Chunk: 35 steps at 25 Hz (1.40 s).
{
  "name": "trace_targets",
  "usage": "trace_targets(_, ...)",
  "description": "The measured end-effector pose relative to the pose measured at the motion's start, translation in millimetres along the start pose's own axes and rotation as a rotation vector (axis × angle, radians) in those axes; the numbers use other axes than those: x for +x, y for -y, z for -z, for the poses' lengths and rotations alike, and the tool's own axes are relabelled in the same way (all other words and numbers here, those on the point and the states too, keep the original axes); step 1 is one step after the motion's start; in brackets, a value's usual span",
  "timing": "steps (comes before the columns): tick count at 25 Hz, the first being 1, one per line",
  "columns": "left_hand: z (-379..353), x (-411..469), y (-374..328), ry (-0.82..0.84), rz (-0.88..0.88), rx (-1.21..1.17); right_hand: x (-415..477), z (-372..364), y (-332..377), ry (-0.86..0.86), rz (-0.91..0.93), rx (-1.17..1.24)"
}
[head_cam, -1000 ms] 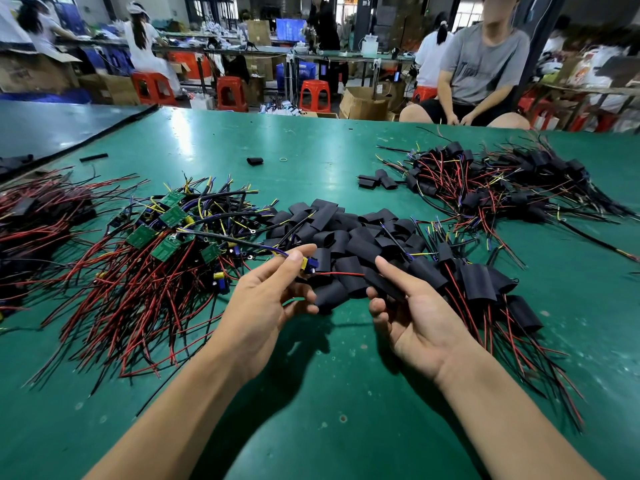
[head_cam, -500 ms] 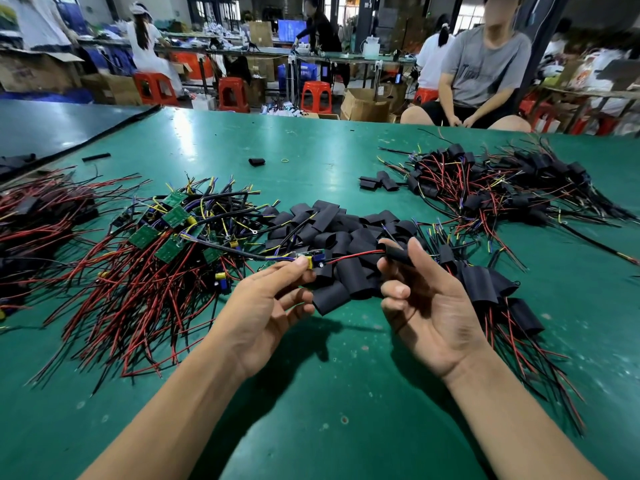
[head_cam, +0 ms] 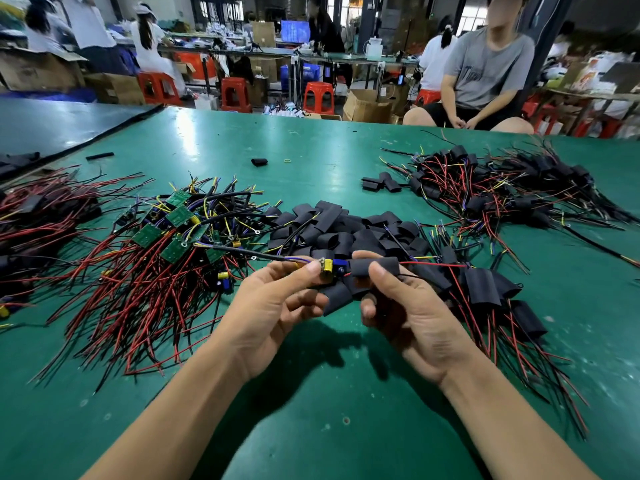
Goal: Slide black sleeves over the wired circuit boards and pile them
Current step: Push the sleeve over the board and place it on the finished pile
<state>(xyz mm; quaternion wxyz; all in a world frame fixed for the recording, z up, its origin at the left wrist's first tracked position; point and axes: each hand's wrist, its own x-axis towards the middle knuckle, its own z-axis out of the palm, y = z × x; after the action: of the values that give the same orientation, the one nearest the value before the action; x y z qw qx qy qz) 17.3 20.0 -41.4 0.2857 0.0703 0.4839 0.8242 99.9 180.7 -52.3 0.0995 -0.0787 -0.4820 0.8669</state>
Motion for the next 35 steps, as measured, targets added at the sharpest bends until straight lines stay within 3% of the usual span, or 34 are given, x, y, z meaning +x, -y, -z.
trace_targets(8, 4.6, -2.2, -4.8, -0.082, -0.018, 0.243, 1.4, -0.4, -1.5, -0.015, 0.054, -0.08)
trace_targets(18, 1.8, -0.1, -6.4, 0.016, -0.03, -0.065, 2.4, 0.4, -7.7, -0.015, 0.062, -0.088)
trace_targets(35, -2.3, -2.8, -3.2, 0.042, 0.106, -0.034, -1.2, -4.7, -9.7, 0.016, 0.031, 0.0)
